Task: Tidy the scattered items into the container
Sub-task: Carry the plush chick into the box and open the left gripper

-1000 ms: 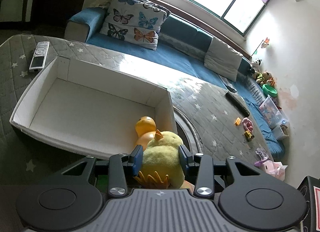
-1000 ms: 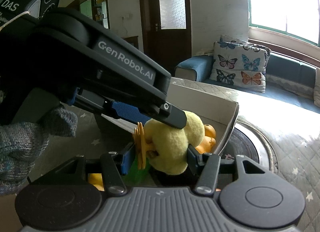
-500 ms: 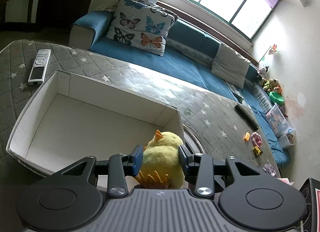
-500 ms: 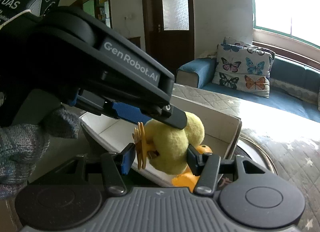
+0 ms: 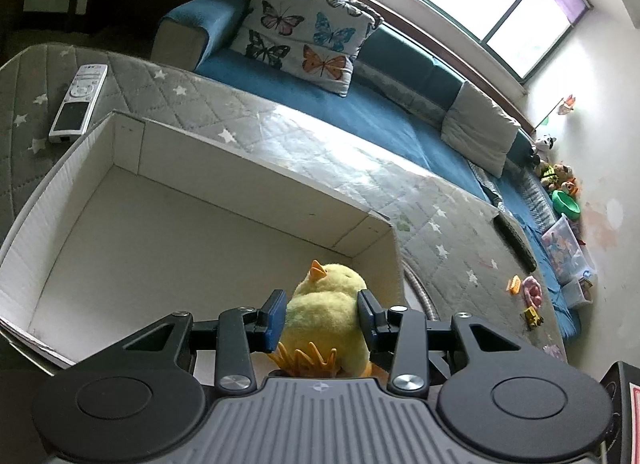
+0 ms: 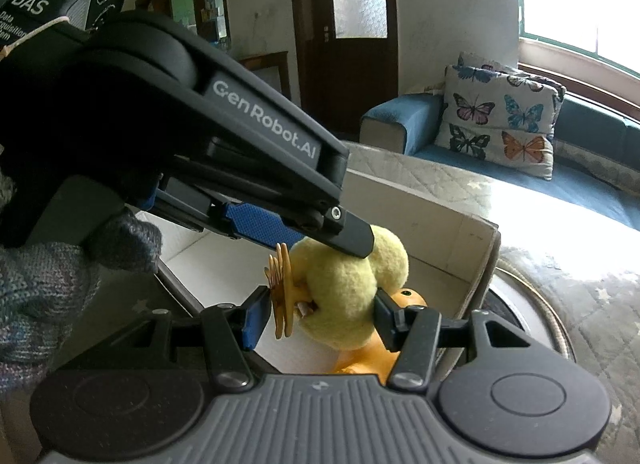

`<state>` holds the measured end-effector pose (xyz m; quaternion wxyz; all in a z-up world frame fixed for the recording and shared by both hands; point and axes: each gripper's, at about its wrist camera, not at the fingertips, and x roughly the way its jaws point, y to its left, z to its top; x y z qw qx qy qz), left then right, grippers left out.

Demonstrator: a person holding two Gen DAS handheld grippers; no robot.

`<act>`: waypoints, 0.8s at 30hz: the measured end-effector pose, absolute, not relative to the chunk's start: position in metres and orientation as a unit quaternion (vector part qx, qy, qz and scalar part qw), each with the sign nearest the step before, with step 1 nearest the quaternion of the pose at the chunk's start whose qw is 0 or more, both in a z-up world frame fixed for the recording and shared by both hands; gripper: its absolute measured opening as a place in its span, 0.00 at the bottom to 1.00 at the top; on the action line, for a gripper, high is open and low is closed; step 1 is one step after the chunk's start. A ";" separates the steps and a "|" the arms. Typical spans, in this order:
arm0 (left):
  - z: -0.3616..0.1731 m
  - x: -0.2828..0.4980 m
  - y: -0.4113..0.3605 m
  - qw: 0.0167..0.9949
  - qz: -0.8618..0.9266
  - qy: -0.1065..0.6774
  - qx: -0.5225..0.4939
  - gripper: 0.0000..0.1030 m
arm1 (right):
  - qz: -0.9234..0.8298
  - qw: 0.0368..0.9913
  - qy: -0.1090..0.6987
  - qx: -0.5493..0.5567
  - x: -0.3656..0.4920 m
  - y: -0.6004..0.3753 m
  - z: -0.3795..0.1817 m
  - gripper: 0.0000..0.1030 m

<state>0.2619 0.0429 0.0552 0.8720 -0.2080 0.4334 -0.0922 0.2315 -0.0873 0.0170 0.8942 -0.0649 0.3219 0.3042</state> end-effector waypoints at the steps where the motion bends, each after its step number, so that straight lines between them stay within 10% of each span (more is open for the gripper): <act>1: 0.054 0.263 0.045 0.871 -0.090 0.434 -0.210 0.41 | 0.307 0.893 0.323 -0.065 0.235 -0.086 0.016 0.53; 24: 0.020 0.287 0.061 0.847 -0.068 0.472 -0.236 0.35 | 0.315 0.878 0.348 -0.091 0.253 -0.060 -0.001 0.54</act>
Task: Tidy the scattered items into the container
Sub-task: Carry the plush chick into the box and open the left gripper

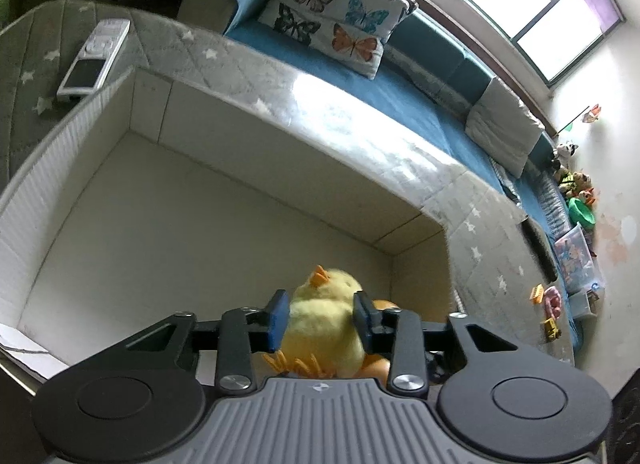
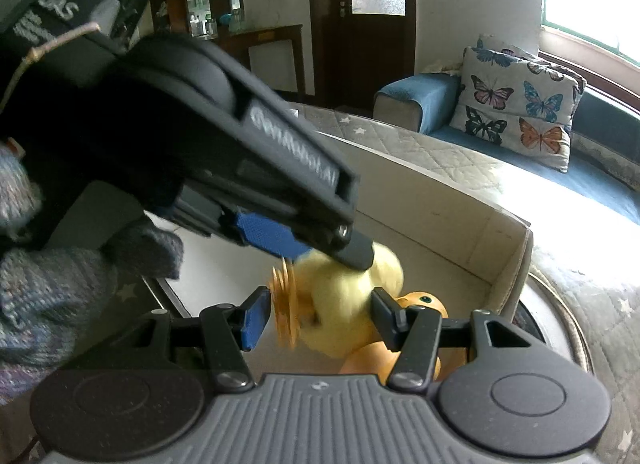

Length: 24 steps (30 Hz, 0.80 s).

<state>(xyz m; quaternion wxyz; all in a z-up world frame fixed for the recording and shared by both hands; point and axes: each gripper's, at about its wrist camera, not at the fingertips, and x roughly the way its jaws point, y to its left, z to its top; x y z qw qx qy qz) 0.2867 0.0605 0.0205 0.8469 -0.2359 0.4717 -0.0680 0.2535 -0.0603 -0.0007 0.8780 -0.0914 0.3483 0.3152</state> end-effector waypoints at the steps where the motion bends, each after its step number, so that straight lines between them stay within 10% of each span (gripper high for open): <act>1: 0.018 0.287 0.061 0.846 -0.067 0.473 -0.236 0.35 | 0.316 0.877 0.349 -0.092 0.254 -0.060 -0.001 0.54; 24: 0.042 0.260 0.051 0.873 -0.063 0.443 -0.196 0.36 | 0.283 0.909 0.295 -0.081 0.203 -0.093 0.032 0.63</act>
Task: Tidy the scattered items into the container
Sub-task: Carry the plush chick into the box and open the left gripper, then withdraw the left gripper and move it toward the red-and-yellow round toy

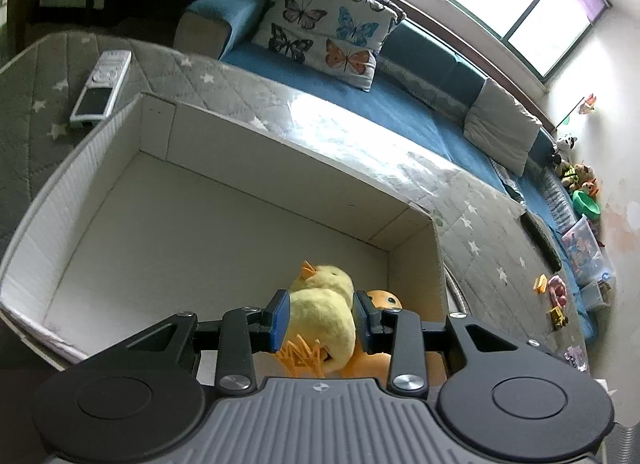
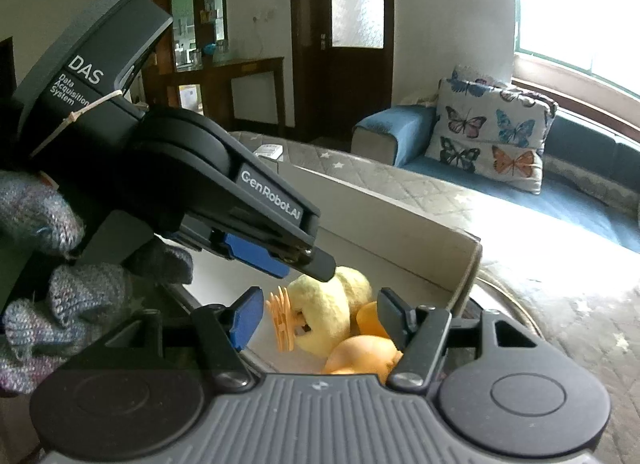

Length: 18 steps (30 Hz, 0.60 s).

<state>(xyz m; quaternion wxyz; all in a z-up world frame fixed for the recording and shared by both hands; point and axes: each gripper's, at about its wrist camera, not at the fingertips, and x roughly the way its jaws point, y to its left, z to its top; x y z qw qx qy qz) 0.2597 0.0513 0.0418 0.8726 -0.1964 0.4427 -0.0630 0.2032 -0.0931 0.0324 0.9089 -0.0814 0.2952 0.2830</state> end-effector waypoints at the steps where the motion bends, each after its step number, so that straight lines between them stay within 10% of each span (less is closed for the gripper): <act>1: 0.044 0.256 0.050 0.875 -0.064 0.440 -0.193 0.36 | 0.282 0.910 0.293 -0.082 0.199 -0.095 0.034 0.63; 18: 0.066 0.178 0.030 0.900 -0.080 0.401 -0.152 0.36 | 0.256 0.923 0.276 -0.081 0.126 -0.132 0.038 0.66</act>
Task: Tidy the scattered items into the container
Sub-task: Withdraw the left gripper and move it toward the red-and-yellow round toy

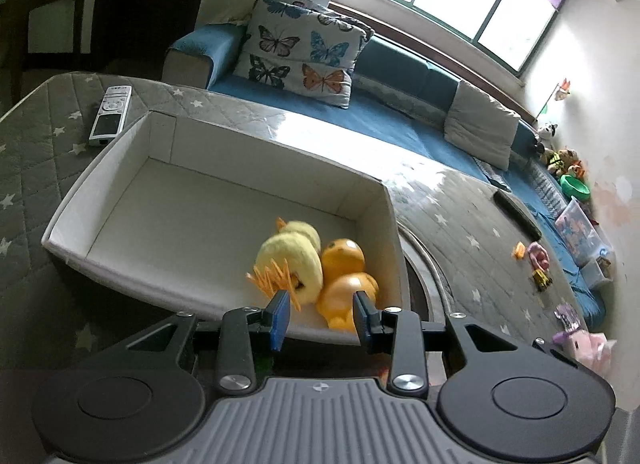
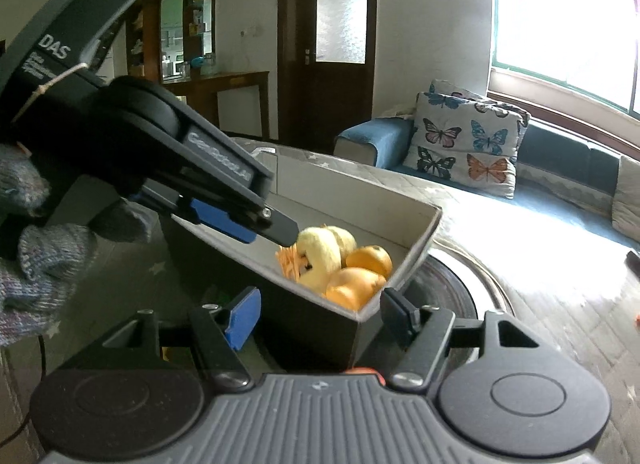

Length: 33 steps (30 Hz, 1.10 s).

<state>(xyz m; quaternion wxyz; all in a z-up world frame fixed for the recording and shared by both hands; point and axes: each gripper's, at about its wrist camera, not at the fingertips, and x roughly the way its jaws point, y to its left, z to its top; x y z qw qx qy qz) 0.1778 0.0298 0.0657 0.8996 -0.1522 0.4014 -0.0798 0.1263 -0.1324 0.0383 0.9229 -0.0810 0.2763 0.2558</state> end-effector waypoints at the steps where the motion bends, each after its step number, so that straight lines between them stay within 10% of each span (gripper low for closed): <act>1: 0.066 0.172 0.029 0.900 -0.081 0.400 -0.151 0.36 | 0.254 0.923 0.277 -0.080 0.122 -0.135 0.037 0.66; 33: 0.014 0.120 -0.016 0.869 -0.109 0.459 -0.152 0.36 | 0.195 0.924 0.329 -0.032 0.089 -0.169 -0.012 0.73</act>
